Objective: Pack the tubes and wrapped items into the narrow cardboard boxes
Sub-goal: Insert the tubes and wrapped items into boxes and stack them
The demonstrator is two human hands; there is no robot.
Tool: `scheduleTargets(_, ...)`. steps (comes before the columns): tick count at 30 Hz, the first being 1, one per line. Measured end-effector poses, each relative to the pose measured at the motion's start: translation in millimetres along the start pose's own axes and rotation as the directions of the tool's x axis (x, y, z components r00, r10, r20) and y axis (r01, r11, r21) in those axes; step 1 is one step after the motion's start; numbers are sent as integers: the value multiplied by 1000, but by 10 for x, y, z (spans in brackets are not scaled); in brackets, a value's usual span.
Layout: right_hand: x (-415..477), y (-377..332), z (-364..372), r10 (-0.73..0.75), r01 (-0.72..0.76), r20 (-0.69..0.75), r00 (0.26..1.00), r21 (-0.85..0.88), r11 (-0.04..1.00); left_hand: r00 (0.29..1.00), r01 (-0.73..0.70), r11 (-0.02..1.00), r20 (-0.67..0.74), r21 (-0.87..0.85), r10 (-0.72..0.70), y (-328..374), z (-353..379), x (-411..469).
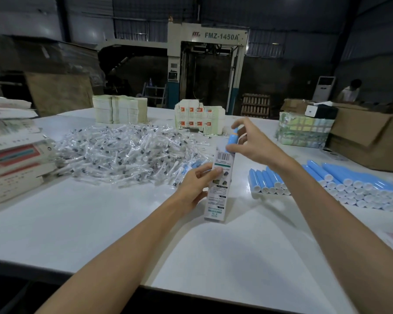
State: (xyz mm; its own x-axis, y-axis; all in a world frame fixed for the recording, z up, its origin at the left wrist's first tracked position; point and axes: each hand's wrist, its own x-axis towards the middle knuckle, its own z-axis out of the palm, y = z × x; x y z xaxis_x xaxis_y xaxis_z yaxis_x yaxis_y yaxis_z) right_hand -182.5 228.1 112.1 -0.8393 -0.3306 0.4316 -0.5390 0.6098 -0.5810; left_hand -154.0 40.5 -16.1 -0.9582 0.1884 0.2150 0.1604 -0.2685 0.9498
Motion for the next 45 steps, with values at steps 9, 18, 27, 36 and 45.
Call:
scheduleTargets(9,-26,-14,616,-405,356,-102,909,-320,878,992,73,984,-92,-160,-88,-197,117,6)
scheduleTargets(18,535,-445,1648,-206,704,687,697,-602,377,955,244,966,-149,-91,-255,-360,23,-28)
scheduleTargets(27,660,-374,1789,-246,726,689,682,-595,345,957,230,954,-131,-190,-257,-261,67,-52)
scheduleTargets(36,153,-48,715,-262,334,-434,862,98,937,986,28,990,-158,-137,-50,-138,120,-3)
scheduleTargets(45,-136,224,91,4,292,-610,792,384,876,993,10,999,-121,39,-5,-22,169,-28)
